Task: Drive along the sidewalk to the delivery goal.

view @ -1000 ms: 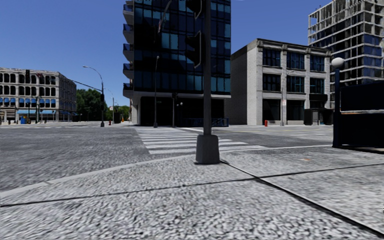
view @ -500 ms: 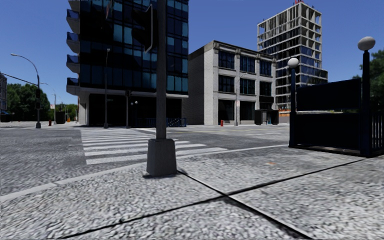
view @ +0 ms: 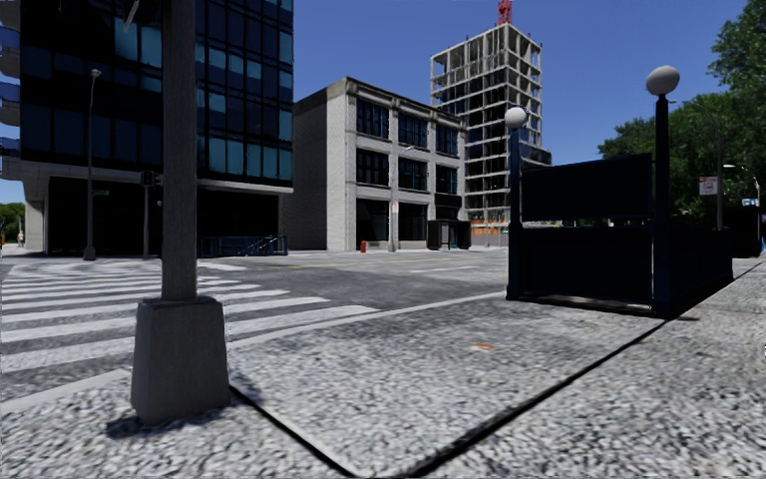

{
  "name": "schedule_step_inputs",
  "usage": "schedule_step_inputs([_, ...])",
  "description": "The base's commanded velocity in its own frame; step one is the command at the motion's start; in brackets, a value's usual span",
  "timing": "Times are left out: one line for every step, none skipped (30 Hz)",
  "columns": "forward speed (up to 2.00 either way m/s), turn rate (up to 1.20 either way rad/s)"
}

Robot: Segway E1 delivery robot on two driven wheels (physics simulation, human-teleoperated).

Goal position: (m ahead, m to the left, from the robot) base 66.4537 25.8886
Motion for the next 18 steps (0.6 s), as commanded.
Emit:
schedule_step_inputs([2.0,-0.33])
schedule_step_inputs([2.0,-0.33])
schedule_step_inputs([2.0,-0.08])
schedule_step_inputs([2.0,0.0])
schedule_step_inputs([2.0,0.0])
schedule_step_inputs([2.0,0.0])
schedule_step_inputs([2.0,0.0])
schedule_step_inputs([2.0,0.0])
schedule_step_inputs([2.0,0.0])
schedule_step_inputs([2.0,0.0])
schedule_step_inputs([2.0,0.0])
schedule_step_inputs([2.0,0.0])
schedule_step_inputs([2.0,0.0])
schedule_step_inputs([2.0,0.0])
schedule_step_inputs([2.0,0.09])
schedule_step_inputs([2.0,0.16])
schedule_step_inputs([2.0,0.16])
schedule_step_inputs([2.0,0.18])
